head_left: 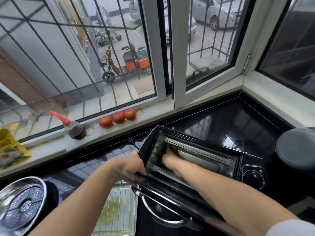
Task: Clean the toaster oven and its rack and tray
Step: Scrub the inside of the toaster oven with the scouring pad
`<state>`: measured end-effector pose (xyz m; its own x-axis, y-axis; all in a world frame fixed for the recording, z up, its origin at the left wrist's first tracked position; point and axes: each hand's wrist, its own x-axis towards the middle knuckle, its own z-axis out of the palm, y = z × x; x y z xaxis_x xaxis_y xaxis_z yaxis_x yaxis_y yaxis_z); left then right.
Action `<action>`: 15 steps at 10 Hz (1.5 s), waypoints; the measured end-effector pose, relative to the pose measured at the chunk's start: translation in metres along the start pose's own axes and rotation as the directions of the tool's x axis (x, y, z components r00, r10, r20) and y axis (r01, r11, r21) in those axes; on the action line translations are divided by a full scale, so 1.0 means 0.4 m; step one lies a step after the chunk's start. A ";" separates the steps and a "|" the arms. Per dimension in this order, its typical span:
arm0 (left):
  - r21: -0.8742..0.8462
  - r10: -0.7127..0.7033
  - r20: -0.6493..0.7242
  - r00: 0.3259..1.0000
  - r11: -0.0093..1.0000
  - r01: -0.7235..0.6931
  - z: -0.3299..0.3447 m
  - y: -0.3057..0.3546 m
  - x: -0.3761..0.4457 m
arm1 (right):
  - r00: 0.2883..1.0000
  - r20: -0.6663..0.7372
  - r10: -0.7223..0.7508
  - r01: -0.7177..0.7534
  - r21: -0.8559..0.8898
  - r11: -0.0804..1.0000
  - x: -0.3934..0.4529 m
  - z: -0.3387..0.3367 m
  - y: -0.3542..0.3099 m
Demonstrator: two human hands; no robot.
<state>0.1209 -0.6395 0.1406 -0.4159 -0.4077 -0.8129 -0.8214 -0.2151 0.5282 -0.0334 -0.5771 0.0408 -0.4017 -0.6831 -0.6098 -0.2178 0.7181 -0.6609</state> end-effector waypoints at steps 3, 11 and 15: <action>0.005 0.001 -0.034 0.999 1.000 -0.001 0.008 -0.006 -0.008 | 0.997 0.048 -0.056 0.067 -0.283 0.957 -0.019 -0.020 0.027; -0.044 0.020 -0.013 1.000 0.999 -0.020 0.018 -0.037 0.042 | 0.973 -0.051 0.223 -0.207 -0.612 0.763 0.000 -0.130 0.147; 0.011 0.047 -0.072 0.996 0.999 -0.047 0.017 -0.035 0.009 | 0.999 0.015 0.048 -0.047 -0.088 0.995 0.067 0.003 0.040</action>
<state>0.1284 -0.6319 0.1286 -0.4253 -0.4800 -0.7673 -0.8053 -0.1863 0.5629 -0.0465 -0.5842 0.0135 -0.3982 -0.6498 -0.6475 -0.2767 0.7581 -0.5905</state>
